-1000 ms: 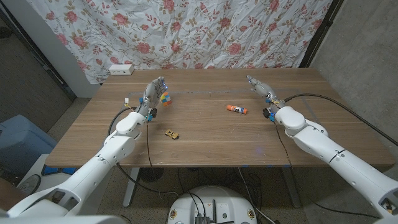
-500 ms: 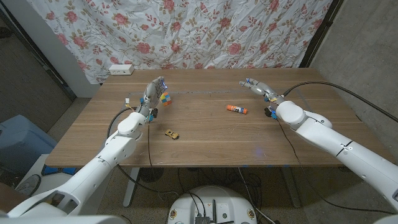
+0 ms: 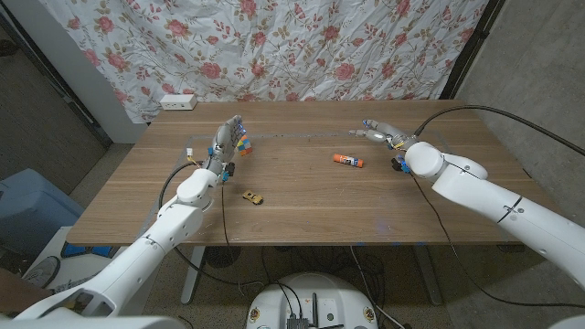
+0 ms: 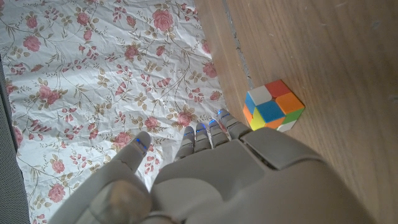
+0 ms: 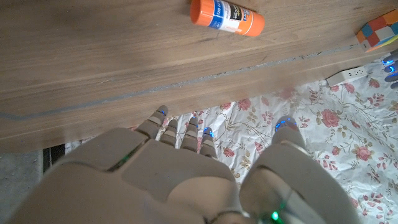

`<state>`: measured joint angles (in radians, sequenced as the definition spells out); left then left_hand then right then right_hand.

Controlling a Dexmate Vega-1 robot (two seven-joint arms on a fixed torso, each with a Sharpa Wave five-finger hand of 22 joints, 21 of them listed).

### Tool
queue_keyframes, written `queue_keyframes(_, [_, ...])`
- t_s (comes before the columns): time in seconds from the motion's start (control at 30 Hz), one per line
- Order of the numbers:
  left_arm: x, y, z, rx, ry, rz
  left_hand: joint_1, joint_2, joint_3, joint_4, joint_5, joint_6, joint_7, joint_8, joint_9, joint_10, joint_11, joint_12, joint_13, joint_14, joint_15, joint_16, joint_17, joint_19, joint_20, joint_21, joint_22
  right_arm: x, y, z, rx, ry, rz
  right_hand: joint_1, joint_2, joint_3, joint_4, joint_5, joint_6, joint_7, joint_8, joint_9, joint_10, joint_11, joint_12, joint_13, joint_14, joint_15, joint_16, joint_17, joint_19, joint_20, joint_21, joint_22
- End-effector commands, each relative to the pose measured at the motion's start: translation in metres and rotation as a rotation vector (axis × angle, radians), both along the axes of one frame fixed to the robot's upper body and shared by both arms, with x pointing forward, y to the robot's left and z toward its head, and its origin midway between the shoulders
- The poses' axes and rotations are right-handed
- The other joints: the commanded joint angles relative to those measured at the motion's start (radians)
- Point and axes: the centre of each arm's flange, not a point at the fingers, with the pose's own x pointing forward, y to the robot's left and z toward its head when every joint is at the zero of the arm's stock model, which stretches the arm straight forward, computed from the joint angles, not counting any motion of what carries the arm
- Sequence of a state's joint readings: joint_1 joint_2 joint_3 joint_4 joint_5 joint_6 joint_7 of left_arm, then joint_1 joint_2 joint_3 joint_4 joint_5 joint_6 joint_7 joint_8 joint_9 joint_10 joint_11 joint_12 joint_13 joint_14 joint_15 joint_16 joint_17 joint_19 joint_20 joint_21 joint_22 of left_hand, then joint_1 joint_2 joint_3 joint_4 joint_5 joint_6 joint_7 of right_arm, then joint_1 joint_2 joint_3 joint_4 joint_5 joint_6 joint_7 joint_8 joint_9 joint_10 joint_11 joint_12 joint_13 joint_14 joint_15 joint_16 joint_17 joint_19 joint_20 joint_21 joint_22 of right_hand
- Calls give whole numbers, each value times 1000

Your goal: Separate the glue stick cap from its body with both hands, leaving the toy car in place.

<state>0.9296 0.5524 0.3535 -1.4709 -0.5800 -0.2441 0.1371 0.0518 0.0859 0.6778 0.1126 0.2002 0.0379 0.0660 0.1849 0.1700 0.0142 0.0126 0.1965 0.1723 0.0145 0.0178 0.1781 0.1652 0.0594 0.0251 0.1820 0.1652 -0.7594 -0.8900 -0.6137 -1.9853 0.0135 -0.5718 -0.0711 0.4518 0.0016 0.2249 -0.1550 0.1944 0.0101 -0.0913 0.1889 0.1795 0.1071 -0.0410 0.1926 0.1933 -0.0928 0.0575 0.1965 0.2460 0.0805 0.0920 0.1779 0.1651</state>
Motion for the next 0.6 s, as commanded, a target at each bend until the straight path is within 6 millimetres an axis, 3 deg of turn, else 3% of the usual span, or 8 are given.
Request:
queue_keyframes(0.03, [-1,-2,1,4,-2,-2,-8,75,10,2,2,9,1,7,5,7,-5,3,2,12,-2,7,2,7,-4,10,5,-7,9,5,-132,65,-103,31,-5,12,-16,-1,16,-12,14,4,27,0,14,6,11,16,12,-4,4,19,8,2])
queue_keyframes(0.27, [-3,-2,6,17,-8,-9,-10,74,12,1,2,13,-1,6,5,10,-5,3,2,16,-2,6,2,9,-6,11,5,-9,18,8,-189,102,-134,95,-9,39,-29,0,42,-11,26,6,62,19,26,11,38,30,23,-13,21,35,12,2])
queue_keyframes(0.6, [-4,-2,6,20,-6,-12,-11,74,14,1,2,17,-2,6,5,14,-5,3,2,19,-2,6,3,10,-6,11,5,-9,32,11,-262,152,-165,167,-38,60,-32,1,82,-25,42,10,112,19,41,19,71,41,35,-20,35,40,13,2])
